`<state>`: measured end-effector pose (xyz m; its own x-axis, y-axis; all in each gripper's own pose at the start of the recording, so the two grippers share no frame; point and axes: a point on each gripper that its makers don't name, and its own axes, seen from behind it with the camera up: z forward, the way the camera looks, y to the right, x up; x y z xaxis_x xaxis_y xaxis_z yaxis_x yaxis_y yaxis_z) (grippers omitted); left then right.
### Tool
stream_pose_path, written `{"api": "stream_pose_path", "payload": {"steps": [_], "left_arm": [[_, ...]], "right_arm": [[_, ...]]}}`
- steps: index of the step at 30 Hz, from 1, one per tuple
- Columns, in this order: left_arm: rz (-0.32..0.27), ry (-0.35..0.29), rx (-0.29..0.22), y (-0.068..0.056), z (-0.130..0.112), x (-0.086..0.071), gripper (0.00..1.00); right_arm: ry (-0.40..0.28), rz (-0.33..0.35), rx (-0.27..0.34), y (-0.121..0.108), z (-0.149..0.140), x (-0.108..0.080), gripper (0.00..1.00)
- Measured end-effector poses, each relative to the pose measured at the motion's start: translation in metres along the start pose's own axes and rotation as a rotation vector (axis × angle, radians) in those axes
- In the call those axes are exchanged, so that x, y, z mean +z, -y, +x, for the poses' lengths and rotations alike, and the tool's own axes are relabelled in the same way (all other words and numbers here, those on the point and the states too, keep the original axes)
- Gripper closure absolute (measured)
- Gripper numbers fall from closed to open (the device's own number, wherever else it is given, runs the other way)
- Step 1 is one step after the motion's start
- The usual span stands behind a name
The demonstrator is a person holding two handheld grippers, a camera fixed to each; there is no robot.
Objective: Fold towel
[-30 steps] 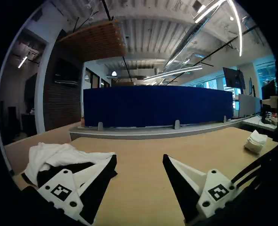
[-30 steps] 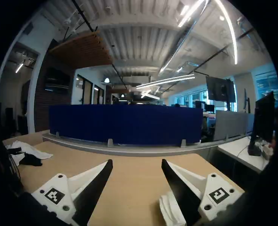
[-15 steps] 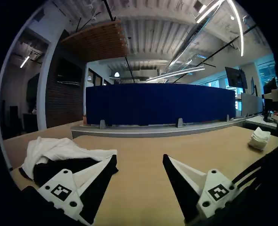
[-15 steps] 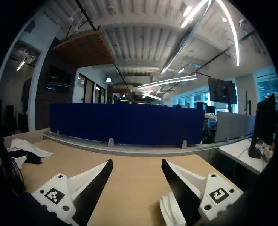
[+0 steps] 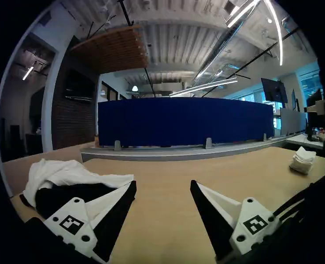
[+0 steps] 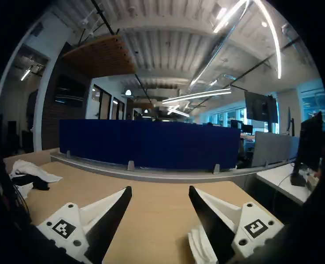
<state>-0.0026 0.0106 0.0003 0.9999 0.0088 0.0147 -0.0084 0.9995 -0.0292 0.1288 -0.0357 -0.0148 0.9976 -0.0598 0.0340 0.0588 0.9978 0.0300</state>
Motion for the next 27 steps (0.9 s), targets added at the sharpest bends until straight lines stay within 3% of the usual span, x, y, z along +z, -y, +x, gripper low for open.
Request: {"api": "stream_pose_path", "payload": {"steps": [18, 27], "left_arm": [[-0.009, -0.015, -0.009, 0.0, 0.002, -0.005, 0.09], [-0.009, -0.016, -0.01, -0.001, 0.002, -0.006, 0.09]], "right_arm": [[-0.046, -0.018, 0.016, -0.015, -0.001, -0.008, 0.0], [-0.067, -0.023, 0.045, -0.024, -0.031, -0.009, 0.0]]}}
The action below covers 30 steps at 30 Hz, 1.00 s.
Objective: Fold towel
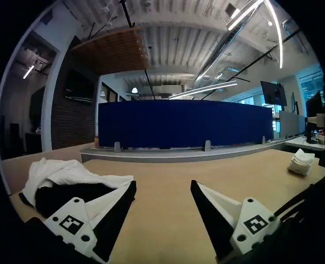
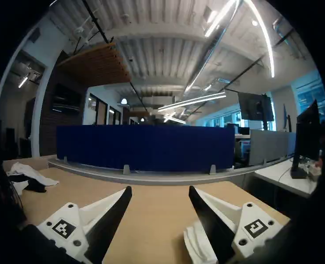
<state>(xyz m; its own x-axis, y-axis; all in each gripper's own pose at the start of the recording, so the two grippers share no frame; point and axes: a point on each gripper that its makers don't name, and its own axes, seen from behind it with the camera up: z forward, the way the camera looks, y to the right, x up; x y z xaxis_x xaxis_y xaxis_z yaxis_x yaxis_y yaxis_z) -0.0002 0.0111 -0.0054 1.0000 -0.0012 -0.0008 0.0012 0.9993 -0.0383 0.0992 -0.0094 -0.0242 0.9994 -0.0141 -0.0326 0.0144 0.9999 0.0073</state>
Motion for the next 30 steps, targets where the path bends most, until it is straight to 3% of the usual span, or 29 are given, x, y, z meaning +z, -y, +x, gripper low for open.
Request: {"api": "stream_pose_path", "payload": {"steps": [12, 30], "left_arm": [[0.0, 0.0, 0.0, 0.001, 0.001, 0.0, 0.09], [0.0, 0.0, 0.0, 0.001, 0.0, 0.001, 0.09]], "right_arm": [[0.016, -0.025, 0.026, -0.018, -0.067, 0.009, 0.0], [-0.001, -0.036, 0.067, -0.025, -0.075, 0.021, 0.0]]}}
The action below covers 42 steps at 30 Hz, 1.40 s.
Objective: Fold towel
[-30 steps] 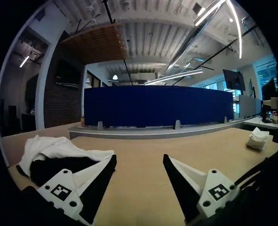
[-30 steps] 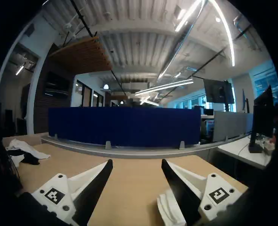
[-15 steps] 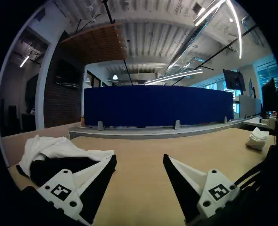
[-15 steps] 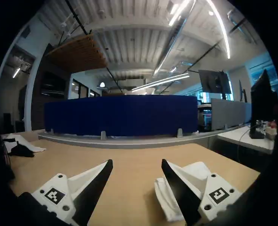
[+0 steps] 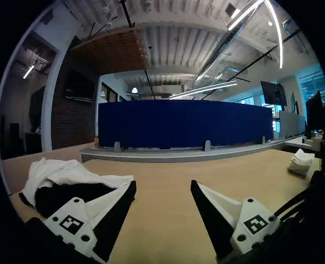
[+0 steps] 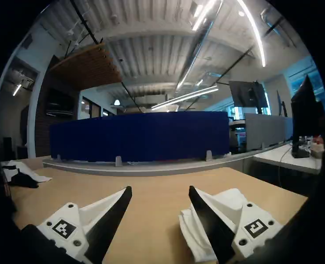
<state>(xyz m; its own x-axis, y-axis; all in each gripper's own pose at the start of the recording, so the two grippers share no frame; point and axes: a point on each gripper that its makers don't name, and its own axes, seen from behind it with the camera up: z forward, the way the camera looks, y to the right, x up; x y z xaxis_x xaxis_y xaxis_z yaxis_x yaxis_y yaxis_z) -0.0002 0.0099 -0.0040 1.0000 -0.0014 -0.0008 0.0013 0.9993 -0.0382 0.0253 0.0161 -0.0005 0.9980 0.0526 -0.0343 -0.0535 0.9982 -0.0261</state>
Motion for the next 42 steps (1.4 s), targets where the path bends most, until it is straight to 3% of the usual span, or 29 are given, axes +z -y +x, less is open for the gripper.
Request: {"api": "stream_pose_path", "payload": {"steps": [27, 42], "left_arm": [[0.0, 0.0, 0.0, 0.0, -0.001, 0.0, 0.09], [0.0, 0.0, 0.0, 0.0, 0.0, -0.001, 0.08]], "right_arm": [[0.012, 0.036, -0.054, 0.021, -0.02, -0.005, 0.0], [0.034, 0.014, -0.053, 0.014, -0.026, -0.005, 0.0]]}}
